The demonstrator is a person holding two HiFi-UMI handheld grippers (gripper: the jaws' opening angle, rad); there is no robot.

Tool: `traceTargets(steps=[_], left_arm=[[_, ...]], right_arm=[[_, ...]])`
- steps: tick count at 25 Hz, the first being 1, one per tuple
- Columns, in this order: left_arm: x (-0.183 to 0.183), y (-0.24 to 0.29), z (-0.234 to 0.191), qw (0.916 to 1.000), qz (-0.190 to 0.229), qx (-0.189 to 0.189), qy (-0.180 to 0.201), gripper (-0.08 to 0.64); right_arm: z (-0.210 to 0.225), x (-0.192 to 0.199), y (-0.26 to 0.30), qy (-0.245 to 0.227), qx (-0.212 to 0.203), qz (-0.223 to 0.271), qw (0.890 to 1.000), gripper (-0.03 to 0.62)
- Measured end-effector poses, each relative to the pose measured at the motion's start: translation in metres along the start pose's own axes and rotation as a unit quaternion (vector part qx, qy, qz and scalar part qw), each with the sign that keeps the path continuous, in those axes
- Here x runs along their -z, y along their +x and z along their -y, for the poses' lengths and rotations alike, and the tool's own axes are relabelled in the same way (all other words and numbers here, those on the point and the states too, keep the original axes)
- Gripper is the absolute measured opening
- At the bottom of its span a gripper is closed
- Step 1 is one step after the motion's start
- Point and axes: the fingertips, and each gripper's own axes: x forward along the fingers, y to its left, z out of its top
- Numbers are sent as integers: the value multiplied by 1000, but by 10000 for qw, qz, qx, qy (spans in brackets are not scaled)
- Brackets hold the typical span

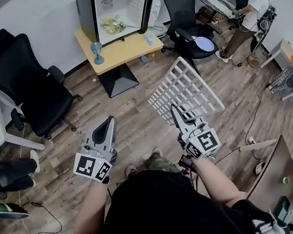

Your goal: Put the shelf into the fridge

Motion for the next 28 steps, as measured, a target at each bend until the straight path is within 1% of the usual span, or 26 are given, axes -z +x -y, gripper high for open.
traceTargets(steps=[8, 16, 22, 28], left_arm=[[2, 1, -8, 10000, -9, -51, -47, 20], [-3, 1, -15, 10000, 23, -19, 5, 20], [-8, -3, -24, 9999, 107, -46, -15, 20], [-3, -5, -29, 9999, 85, -92, -88, 20]], right_arm=[[3, -5, 6, -46, 50, -3, 10000, 37], [1, -10, 12, -115, 115, 36, 9999, 37], [-6, -16, 17, -175, 97, 44, 9998, 37], [-9, -15, 23, -176, 66, 41, 9998, 37]])
